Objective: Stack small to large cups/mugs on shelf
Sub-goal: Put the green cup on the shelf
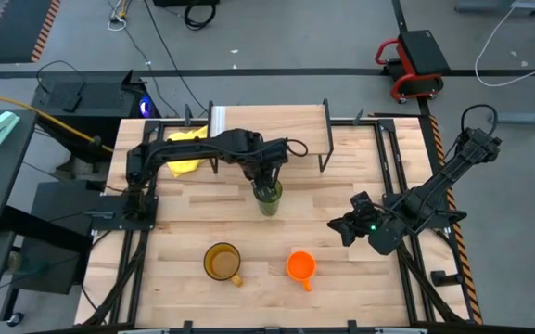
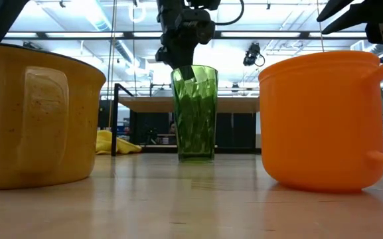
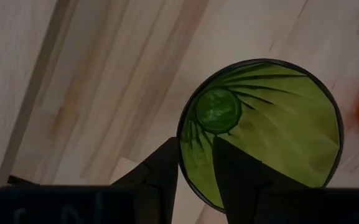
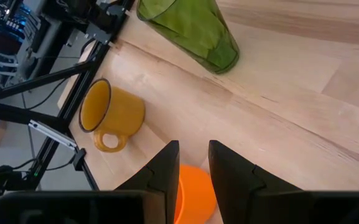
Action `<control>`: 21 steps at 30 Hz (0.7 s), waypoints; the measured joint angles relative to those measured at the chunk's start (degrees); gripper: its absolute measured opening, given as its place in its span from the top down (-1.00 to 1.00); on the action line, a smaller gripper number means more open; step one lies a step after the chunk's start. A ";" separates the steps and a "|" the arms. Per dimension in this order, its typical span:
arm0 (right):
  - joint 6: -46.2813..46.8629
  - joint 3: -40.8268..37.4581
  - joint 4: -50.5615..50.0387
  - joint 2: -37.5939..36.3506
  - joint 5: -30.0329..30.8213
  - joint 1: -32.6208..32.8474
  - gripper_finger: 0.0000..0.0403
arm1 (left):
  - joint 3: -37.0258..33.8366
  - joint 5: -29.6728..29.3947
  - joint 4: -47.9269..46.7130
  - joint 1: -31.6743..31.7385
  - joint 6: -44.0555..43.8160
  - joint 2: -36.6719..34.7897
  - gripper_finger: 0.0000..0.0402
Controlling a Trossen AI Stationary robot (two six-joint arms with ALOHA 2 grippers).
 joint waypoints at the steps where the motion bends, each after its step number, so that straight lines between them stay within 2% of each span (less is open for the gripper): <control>1: 0.00 0.00 -0.01 0.00 0.00 0.00 0.53 | 0.00 -0.04 0.04 -0.12 0.01 0.00 0.47; 14: 0.00 0.00 -0.04 0.00 0.00 0.00 0.53 | 0.01 -0.03 0.87 -2.93 -0.03 -0.09 0.47; 21: 0.00 0.00 -0.01 0.00 0.00 0.00 0.53 | 3.72 0.01 -0.57 -2.85 -0.03 0.00 0.47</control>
